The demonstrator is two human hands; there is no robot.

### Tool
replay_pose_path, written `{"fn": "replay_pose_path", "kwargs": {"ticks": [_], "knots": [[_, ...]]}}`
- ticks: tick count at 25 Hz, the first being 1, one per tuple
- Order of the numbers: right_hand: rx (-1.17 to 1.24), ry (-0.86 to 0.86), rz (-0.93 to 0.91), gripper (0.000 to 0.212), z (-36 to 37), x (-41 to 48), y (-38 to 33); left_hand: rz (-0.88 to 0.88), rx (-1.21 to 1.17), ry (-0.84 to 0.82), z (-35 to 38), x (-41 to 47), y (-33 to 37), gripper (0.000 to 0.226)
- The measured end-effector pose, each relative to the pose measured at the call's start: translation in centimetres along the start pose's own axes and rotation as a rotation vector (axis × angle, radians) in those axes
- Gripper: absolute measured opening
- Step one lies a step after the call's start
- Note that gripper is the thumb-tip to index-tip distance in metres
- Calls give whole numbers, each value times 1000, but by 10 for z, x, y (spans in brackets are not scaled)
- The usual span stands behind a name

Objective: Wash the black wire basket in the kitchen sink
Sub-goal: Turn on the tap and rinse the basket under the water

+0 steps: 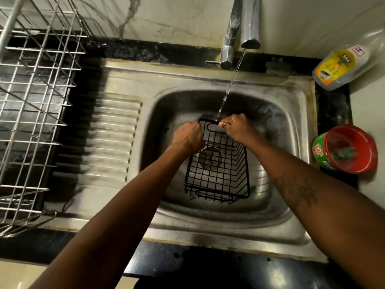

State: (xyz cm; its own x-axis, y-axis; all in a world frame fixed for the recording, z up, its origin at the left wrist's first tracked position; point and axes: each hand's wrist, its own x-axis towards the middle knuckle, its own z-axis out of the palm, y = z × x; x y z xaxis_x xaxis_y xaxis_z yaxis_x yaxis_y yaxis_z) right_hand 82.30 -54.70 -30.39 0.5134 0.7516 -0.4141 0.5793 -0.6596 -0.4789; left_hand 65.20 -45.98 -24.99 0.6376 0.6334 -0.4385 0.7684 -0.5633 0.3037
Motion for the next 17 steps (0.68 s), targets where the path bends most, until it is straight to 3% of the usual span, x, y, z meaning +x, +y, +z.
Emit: {"fn": "replay_pose_path", "kwargs": {"ticks": [6, 8, 10, 11, 14, 17], "knots": [[-5, -48, -43, 20, 12, 17, -27, -14, 11, -14, 3, 3, 5, 27], [26, -60, -29, 37, 7, 5, -5, -8, -6, -13, 3, 6, 3, 28], [39, 32, -63, 56, 8, -9, 7, -2, -16, -7, 4, 8, 3, 28], [36, 100, -116, 53, 11, -13, 5, -5, -19, -5, 5, 8, 3, 27], [-121, 211, -327, 9, 23, -18, -24, -18, -37, 8, 8, 9, 2, 24], [-34, -34, -295, 15, 34, -18, -42, -13, -87, -7, 6, 9, 3, 27]]}}
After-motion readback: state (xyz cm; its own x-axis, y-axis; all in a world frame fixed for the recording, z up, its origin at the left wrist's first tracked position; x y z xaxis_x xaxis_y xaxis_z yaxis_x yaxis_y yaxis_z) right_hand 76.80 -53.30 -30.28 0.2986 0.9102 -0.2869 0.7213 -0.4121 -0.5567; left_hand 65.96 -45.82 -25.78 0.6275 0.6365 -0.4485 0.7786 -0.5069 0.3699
